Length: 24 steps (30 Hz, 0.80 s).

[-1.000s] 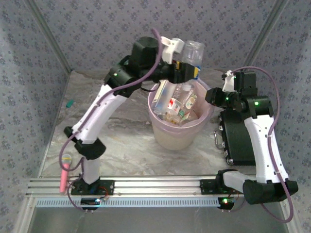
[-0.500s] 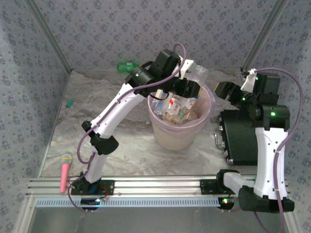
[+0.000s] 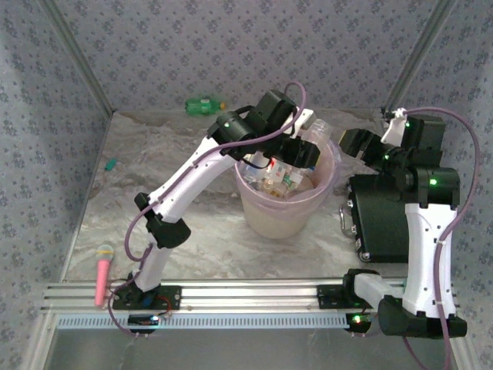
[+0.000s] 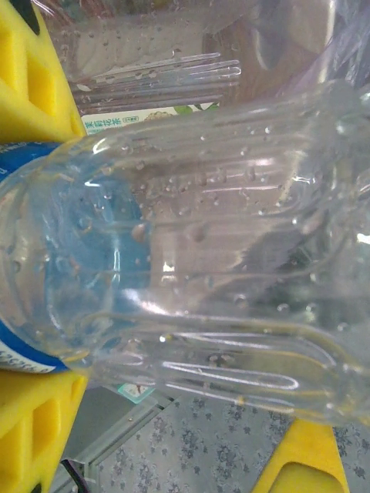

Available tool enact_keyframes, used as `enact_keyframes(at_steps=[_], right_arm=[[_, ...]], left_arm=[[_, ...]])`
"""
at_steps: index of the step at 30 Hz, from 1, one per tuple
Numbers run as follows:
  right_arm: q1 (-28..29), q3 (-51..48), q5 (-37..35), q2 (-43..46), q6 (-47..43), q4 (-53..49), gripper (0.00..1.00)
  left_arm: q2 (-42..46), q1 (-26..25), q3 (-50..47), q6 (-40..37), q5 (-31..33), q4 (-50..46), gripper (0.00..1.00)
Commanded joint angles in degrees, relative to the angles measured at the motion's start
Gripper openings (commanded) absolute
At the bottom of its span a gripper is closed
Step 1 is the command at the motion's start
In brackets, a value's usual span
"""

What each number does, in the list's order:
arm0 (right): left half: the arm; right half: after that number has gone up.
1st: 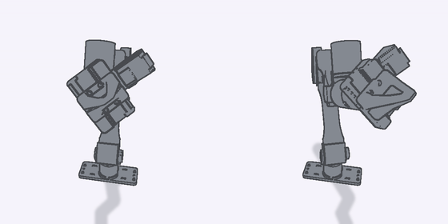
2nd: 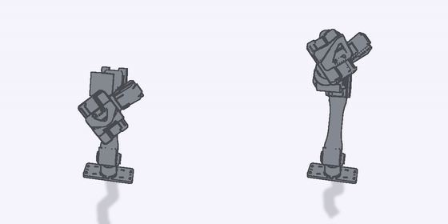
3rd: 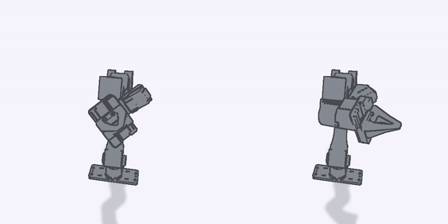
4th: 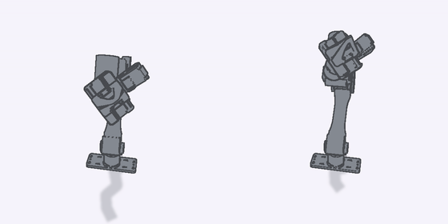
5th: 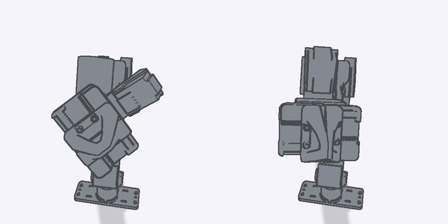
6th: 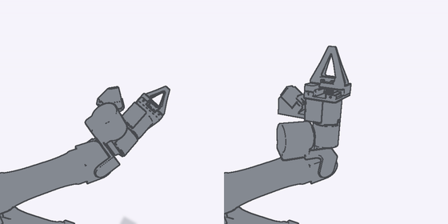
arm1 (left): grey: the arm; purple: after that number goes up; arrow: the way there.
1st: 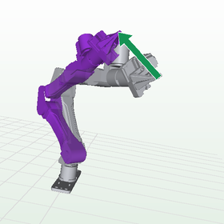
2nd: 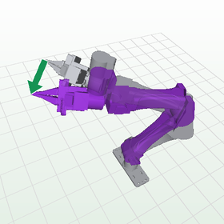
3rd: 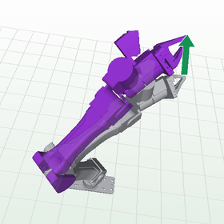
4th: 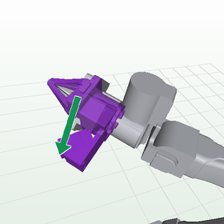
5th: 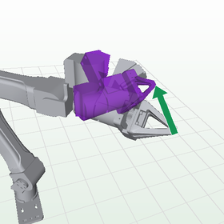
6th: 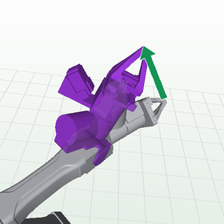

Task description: Put the plastic bottles in the bin

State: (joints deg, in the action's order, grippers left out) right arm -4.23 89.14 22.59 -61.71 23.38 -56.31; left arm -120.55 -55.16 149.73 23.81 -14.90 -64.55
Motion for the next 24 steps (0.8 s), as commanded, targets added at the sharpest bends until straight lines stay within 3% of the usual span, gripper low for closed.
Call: enact_keyframes(at_steps=[1,3,5,11,18,24], right_arm=[[1.7,0.8,2.3,-0.2,0.5,1.7,0.78],[3.6,1.5,2.2,-0.5,0.3,2.1,0.78],[6.1,2.6,0.9,-1.1,0.3,2.4,0.78],[11.4,4.6,-2.3,-3.6,-0.2,2.6,0.74],[14.6,5.1,-4.6,-6.7,0.2,2.8,0.57],[16.2,3.1,-7.0,-8.3,-0.7,2.2,0.52]], left_arm=[[-0.1,-0.3,0.3,-0.4,1.3,-0.1,0.55],[0.3,-0.3,0.4,-0.5,2.1,0.2,0.68],[0.8,-0.3,0.3,-0.6,2.8,0.3,0.73],[2.5,-0.3,0.2,-0.5,3.5,0.2,0.73],[8.4,0.0,-1.2,-2.4,10.1,0.3,0.71],[18.0,3.5,-12.7,-1.5,13.5,7.4,0.69]])
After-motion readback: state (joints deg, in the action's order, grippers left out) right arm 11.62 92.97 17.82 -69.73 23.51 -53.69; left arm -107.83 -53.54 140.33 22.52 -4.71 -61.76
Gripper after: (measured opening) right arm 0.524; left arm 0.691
